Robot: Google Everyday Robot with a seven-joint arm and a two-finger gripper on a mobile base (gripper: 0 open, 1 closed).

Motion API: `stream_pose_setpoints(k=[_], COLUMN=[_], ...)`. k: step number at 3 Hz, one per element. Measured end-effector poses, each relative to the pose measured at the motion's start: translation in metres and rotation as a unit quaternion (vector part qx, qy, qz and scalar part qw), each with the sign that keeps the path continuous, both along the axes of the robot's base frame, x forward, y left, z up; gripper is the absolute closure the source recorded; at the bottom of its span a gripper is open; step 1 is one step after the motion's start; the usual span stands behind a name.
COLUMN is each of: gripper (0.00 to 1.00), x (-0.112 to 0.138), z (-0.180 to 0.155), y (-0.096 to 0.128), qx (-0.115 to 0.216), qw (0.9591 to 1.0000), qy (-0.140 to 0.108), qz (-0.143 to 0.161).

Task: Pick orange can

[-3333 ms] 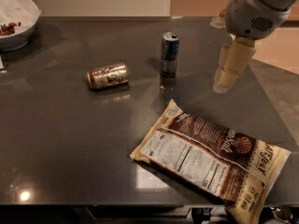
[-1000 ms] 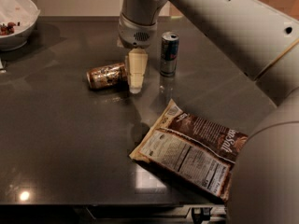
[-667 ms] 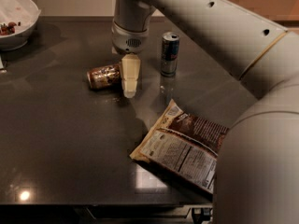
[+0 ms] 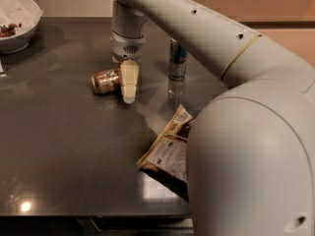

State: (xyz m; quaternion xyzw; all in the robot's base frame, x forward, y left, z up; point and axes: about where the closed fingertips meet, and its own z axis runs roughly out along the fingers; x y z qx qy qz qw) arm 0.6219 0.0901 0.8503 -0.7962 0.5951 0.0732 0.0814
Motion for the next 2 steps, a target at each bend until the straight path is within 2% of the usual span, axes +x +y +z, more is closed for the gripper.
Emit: stream_pose_setpoints(k=[1, 2], gripper=[0.18, 0.41], x=[0.0129, 0.0173], z=[-0.0077, -0.0054], y=[0.0041, 0.0048], qx=[-0.002, 0.007], qw=[1.0000, 0.9999], qy=[0.009, 0.010], qz=[0.000, 0.002])
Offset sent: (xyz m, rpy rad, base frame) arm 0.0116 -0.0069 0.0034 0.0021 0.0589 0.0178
